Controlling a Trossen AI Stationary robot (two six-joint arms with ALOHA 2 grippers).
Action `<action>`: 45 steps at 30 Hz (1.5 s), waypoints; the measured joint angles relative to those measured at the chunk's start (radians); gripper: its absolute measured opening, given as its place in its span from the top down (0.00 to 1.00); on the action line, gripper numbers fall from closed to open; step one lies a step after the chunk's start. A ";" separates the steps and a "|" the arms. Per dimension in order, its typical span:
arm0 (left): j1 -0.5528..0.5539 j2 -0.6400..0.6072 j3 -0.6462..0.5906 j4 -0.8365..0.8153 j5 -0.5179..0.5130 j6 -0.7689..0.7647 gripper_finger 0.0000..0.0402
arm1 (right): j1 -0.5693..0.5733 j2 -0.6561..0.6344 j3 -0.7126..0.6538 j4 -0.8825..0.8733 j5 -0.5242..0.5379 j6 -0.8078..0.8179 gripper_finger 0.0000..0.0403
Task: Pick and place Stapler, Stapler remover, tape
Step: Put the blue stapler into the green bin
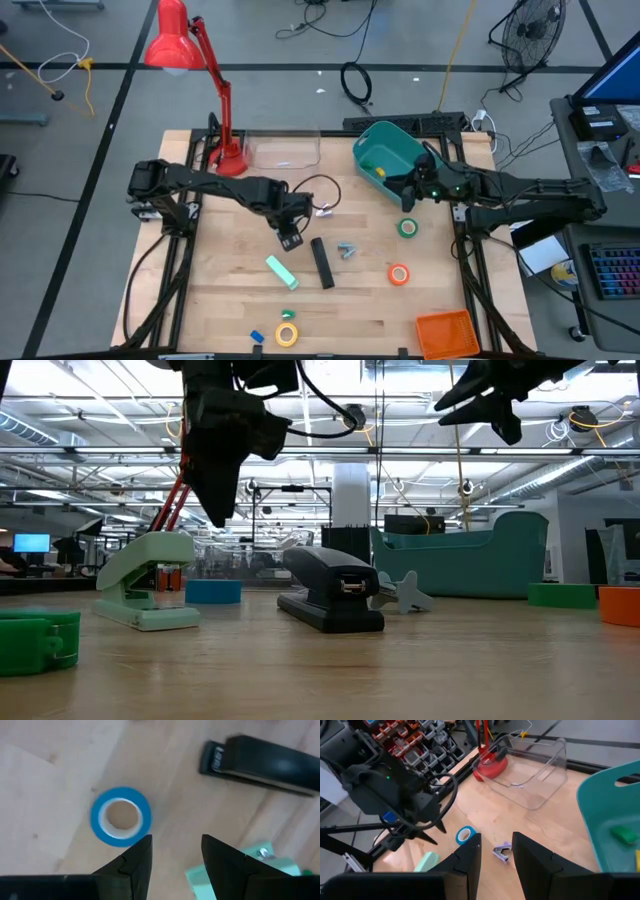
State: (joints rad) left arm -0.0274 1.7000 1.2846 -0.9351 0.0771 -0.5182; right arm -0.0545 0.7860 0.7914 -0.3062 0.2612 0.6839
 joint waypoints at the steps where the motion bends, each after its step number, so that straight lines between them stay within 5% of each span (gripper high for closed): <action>1: -0.011 0.000 0.000 -0.003 0.000 -0.009 0.56 | 0.000 0.000 0.000 0.000 0.000 -0.009 0.75; 20: -0.370 0.000 0.000 0.021 -0.021 -0.232 0.56 | 0.028 0.000 0.000 0.031 -0.001 -0.016 0.75; 28: -0.599 0.000 -0.004 0.144 -0.173 -0.431 0.56 | 0.074 0.005 0.000 0.032 0.005 0.006 0.75; 34: -0.736 0.009 -0.047 0.331 -0.154 -0.554 0.56 | 0.105 0.048 0.000 0.037 0.007 0.037 0.75; 45: -0.888 0.189 0.053 0.216 -0.162 -0.383 0.57 | 0.155 0.180 0.000 0.056 0.001 0.104 0.75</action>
State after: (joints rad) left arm -0.9159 1.8890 1.3375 -0.7196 -0.0852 -0.9011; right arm 0.1000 0.9659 0.7910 -0.2498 0.2623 0.7875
